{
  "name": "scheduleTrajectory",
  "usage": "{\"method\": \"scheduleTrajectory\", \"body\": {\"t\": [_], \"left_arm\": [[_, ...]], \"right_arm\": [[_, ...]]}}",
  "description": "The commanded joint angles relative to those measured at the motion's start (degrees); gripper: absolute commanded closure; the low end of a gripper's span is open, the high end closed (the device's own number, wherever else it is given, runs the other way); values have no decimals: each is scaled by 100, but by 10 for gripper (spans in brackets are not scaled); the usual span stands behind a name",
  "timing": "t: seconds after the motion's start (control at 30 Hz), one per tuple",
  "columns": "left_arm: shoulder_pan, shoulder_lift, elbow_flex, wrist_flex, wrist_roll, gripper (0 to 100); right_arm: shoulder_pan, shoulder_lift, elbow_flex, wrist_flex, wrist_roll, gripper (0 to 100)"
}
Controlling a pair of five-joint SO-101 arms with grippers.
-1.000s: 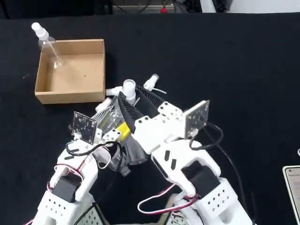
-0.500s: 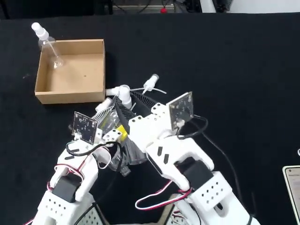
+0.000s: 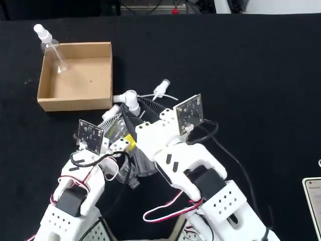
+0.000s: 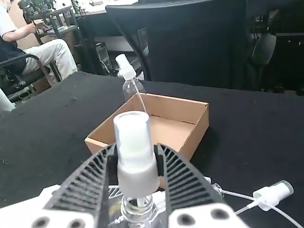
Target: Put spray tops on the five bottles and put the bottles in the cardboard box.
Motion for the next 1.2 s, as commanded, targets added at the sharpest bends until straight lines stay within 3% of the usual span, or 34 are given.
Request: {"method": "scheduleTrajectory", "body": {"t": [0.0,0.33,1.17], "left_arm": [[-84,-62,-215,-79,0,917],[-31,-62,-163,-88,0,917],[-84,-62,-127,-88,0,917]], "right_arm": [[-70,31,-444,26,44,977],[-79,655,-1279,1002,202,977],[-343,119,-655,941,246,976]]}}
